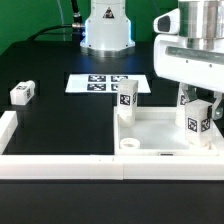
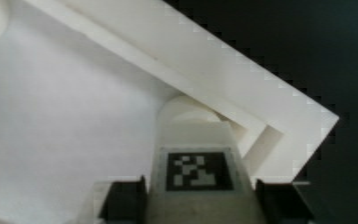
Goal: Assemble square table
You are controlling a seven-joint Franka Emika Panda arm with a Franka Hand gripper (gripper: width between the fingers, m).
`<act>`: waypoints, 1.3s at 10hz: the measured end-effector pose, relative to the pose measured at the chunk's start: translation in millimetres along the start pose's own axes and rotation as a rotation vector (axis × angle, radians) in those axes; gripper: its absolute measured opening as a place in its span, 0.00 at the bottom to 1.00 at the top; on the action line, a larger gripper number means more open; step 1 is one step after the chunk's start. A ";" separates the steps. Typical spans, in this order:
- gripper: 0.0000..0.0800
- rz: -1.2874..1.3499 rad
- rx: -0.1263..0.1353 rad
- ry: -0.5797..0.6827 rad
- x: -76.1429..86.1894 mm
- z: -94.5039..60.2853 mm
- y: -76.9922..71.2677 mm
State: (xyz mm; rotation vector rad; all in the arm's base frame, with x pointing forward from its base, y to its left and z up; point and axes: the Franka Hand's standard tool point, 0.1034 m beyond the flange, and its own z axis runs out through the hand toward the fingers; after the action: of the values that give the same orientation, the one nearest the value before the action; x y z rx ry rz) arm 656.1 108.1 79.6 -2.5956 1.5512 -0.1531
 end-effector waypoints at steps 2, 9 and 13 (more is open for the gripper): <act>0.36 -0.051 0.000 0.000 -0.1 0.1 0.0; 0.81 -0.711 -0.013 0.011 -2.0 0.4 -0.2; 0.81 -1.074 -0.025 0.014 -5.0 1.4 -0.2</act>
Offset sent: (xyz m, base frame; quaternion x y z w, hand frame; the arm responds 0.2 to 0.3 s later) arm -0.0018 -0.0024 0.0040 0.0051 -0.0004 -0.0189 0.9998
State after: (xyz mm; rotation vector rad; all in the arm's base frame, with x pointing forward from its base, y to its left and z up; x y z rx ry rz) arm 654.1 112.7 78.2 -3.1144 0.0088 -0.2257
